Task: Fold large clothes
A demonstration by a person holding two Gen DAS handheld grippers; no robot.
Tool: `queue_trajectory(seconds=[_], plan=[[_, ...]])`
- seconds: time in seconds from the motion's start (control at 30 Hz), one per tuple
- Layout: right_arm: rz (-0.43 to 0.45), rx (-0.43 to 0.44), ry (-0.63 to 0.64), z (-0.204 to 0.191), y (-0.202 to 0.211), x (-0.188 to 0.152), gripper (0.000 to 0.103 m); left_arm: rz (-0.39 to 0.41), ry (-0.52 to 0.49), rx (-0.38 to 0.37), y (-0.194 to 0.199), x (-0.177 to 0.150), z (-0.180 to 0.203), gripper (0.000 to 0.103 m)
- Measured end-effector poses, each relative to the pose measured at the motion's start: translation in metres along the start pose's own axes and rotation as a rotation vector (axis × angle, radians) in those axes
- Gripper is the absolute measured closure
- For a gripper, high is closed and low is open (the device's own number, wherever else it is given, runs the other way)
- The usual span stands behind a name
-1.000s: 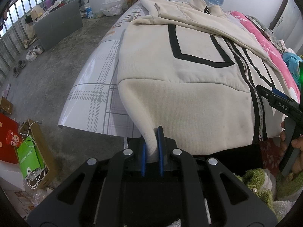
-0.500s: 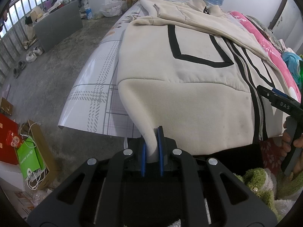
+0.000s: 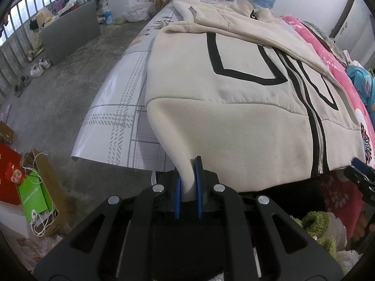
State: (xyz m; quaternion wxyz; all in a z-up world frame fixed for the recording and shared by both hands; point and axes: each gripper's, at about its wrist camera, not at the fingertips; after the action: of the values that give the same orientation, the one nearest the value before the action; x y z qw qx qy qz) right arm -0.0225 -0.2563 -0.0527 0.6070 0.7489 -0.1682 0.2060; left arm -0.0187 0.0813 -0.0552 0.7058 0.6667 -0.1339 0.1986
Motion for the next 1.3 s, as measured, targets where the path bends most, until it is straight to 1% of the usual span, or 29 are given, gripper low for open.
queue_trajectory(seconds=[0.03,0.1,0.23,0.37,0.47,0.5,0.53,0.57,0.63,0.67,0.7,0.8,0.83,1.0,1.17,1.3], plan=[[0.002,-0.012,-0.024,0.007,0.004,-0.003,0.011,0.0,-0.006,0.0,0.0,0.0,0.0,0.093],[0.011,-0.032,-0.119,0.03,0.016,-0.009,0.015,0.0,-0.014,-0.001,0.0,0.0,0.0,0.093],[0.065,-0.044,-0.305,0.075,0.037,-0.018,0.02,0.0,-0.017,-0.013,0.0,0.002,-0.001,0.093],[0.095,-0.048,-0.387,0.1,0.038,-0.015,0.023,0.005,-0.016,-0.018,0.0,0.0,-0.002,0.093],[0.098,-0.014,-0.424,0.109,0.028,-0.009,0.031,0.012,-0.013,-0.021,-0.001,0.0,-0.002,0.093],[0.09,-0.006,-0.439,0.11,0.023,-0.009,0.037,0.016,-0.012,-0.022,0.0,-0.001,-0.003,0.093],[0.082,0.0,-0.449,0.111,0.02,-0.008,0.046,0.021,-0.012,-0.023,0.001,-0.001,-0.003,0.093],[0.072,0.005,-0.46,0.111,0.017,-0.008,0.05,0.026,-0.013,-0.023,0.002,-0.002,-0.002,0.093],[0.068,-0.001,-0.464,0.109,0.016,-0.009,0.069,0.037,-0.015,-0.019,0.004,-0.002,-0.002,0.094],[0.071,-0.007,-0.461,0.107,0.017,-0.008,0.073,0.041,-0.017,-0.017,0.006,-0.002,-0.002,0.094],[0.075,-0.019,-0.454,0.105,0.019,-0.008,0.08,0.047,-0.02,-0.014,0.008,-0.003,-0.002,0.095],[0.09,-0.058,-0.424,0.098,0.029,-0.01,0.094,0.067,-0.033,-0.008,0.015,-0.003,-0.001,0.097],[0.093,-0.063,-0.414,0.096,0.032,-0.01,0.096,0.075,-0.039,-0.007,0.017,-0.003,-0.001,0.097],[0.138,-0.12,-0.35,0.082,0.044,-0.006,0.098,0.133,-0.073,-0.01,0.033,-0.003,0.002,0.098],[0.191,-0.102,-0.336,0.079,0.065,-0.008,0.098,0.194,-0.1,-0.035,0.059,-0.003,0.001,0.098],[0.21,-0.09,-0.325,0.073,0.08,-0.01,0.098,0.205,-0.111,-0.079,0.077,-0.005,-0.001,0.099]])
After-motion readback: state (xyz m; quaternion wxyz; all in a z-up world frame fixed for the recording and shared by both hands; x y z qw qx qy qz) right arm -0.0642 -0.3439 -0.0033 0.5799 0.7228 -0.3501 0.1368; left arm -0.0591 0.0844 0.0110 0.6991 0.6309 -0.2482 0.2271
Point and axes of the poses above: each gripper's, at about its wrist camera, not at the fingertips, and y roughly against the way its jaws point, z to its right, x to its top, and after that the axes turned 3 degrees about x, right-handed
